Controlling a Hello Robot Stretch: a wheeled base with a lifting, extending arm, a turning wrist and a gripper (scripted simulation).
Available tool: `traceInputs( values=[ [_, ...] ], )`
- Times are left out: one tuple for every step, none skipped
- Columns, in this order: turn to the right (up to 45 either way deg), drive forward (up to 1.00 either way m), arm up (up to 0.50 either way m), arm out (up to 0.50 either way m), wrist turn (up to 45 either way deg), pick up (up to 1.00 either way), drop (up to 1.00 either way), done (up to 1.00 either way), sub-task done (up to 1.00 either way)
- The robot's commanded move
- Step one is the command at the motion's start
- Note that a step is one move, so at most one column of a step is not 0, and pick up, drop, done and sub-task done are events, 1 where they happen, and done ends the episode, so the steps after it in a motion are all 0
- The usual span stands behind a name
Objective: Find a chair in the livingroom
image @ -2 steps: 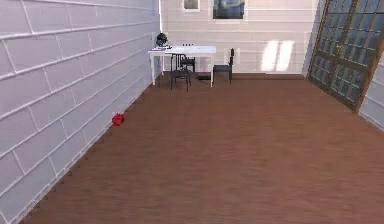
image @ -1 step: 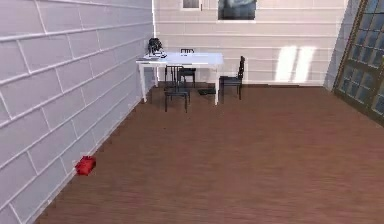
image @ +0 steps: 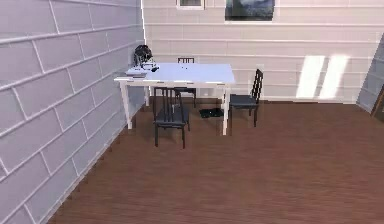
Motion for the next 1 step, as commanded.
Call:
traceInputs(
  values=[
    [3.0,0.0,0.0,0.0,0.0,0.0,0.0,0.0,0.0]
  ],
)
